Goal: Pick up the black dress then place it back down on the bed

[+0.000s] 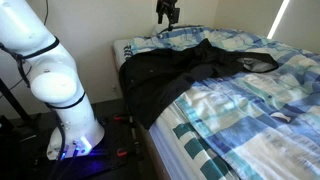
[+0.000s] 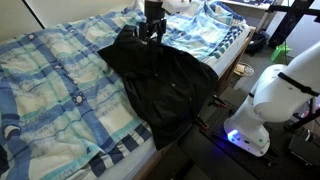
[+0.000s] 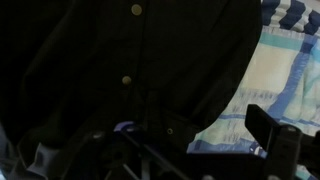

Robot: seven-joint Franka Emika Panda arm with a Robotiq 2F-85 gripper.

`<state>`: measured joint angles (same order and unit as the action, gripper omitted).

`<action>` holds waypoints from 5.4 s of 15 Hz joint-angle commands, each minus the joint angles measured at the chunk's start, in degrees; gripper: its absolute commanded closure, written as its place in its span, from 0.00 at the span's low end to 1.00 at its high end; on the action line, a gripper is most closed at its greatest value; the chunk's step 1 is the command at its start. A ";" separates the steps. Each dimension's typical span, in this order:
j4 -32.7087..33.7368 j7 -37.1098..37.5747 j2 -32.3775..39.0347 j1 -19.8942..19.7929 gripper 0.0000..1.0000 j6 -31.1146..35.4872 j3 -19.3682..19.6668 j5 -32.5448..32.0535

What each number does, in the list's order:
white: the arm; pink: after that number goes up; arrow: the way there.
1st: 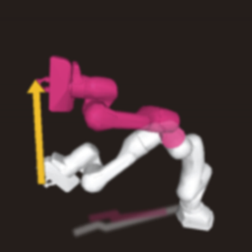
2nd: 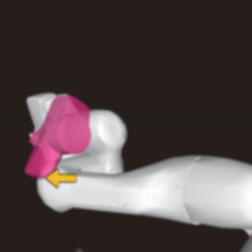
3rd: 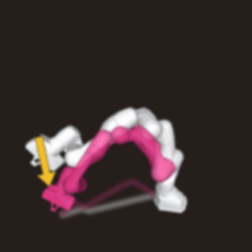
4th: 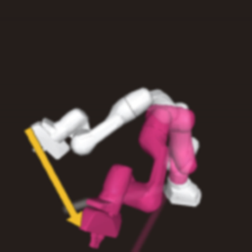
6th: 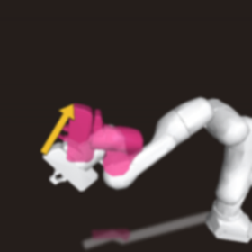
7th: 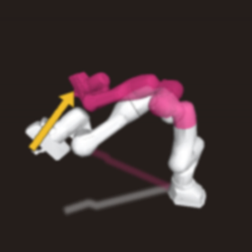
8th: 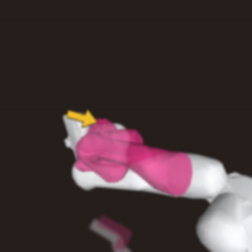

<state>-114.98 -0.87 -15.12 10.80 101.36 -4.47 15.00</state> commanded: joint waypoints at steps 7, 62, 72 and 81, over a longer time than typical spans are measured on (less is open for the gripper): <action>0.16 -0.16 0.04 -1.05 0.00 -0.19 -0.93 0.23; 5.31 -53.69 23.35 -14.58 0.00 11.41 8.89 9.05; 9.99 -53.93 27.83 -16.62 0.49 10.90 5.44 13.21; 9.64 -67.19 24.38 -18.61 1.00 11.08 4.56 25.33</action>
<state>-104.64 -62.75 12.14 -6.43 112.53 0.88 35.98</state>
